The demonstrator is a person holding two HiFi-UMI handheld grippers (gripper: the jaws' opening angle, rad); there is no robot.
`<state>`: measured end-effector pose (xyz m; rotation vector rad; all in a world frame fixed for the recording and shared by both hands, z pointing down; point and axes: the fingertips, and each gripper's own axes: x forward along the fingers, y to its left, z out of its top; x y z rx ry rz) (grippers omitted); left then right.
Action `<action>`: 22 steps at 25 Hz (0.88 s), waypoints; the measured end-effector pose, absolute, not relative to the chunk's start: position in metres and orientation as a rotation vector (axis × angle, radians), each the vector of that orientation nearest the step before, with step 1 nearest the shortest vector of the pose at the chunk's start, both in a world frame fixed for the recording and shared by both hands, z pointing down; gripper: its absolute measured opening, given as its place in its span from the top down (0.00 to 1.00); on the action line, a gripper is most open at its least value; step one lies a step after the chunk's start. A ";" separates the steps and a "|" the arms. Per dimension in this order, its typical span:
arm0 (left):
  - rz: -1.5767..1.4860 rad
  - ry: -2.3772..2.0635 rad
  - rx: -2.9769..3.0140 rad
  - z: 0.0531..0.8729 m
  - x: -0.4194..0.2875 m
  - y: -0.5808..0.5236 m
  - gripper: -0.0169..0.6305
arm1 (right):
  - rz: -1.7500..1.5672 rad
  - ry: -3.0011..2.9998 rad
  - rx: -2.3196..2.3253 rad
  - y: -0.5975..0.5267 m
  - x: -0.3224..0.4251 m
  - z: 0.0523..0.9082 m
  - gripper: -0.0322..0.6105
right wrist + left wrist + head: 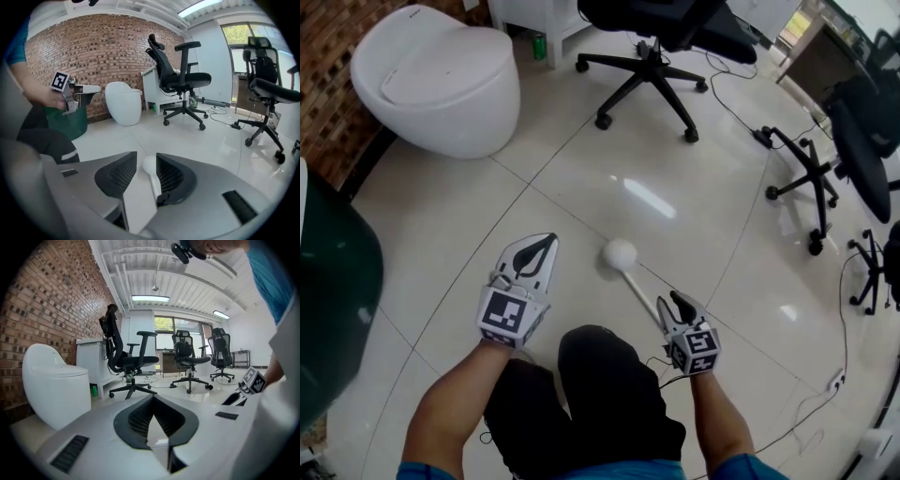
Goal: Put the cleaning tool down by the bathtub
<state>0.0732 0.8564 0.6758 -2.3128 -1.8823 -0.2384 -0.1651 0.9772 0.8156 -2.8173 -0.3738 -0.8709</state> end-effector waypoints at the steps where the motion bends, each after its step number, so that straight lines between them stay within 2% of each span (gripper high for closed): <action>1: -0.230 -1.878 -2.300 0.679 0.073 0.866 0.98 | -0.875 -0.373 -2.812 0.980 -0.165 0.828 0.70; 11: -0.287 -1.806 -2.249 0.721 0.068 0.905 0.98 | -1.137 -0.289 -2.744 0.985 -0.174 0.943 0.70; 22: -0.311 -1.915 -2.062 0.757 0.038 0.925 0.98 | -1.451 -0.199 -2.619 0.990 -0.187 1.041 0.70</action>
